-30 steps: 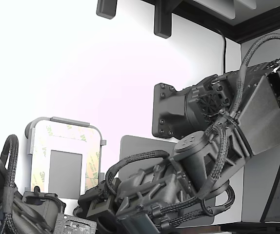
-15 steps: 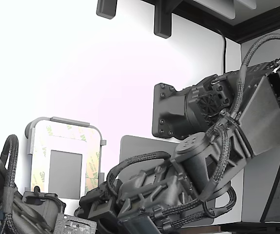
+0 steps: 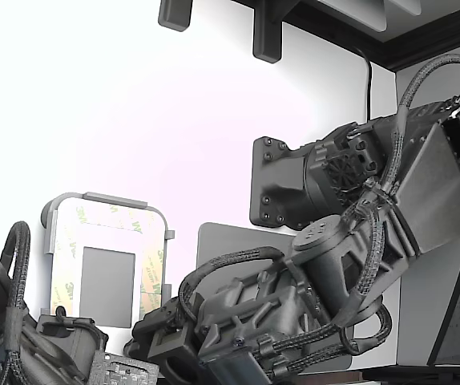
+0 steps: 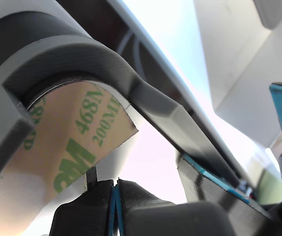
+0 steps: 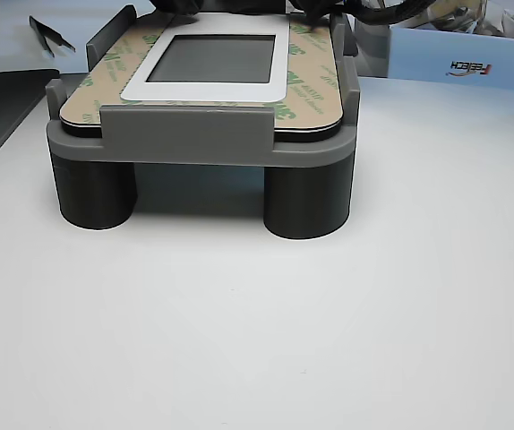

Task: Peel off protective film from adhesive tape.

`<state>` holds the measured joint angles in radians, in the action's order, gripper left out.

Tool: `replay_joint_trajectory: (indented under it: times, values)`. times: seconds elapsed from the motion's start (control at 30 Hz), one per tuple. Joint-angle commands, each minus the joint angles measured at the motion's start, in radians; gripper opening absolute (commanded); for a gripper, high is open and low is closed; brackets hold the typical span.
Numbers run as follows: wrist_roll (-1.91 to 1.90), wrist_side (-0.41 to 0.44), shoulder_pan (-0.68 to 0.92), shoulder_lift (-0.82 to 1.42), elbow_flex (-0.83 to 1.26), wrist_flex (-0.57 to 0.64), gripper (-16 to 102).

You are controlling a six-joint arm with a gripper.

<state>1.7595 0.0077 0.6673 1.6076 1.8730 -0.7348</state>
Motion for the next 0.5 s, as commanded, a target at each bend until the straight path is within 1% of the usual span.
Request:
replay_joint_trajectory:
  times: [0.0,0.33,0.47]
  values:
    - [0.002,0.002,-0.008,0.034,-0.015,0.002,-10]
    - [0.005,-0.005,-0.009,0.012,-0.029,0.015,-10]
    - [0.015,-0.012,-0.011,0.011,-0.020,0.046,-7]
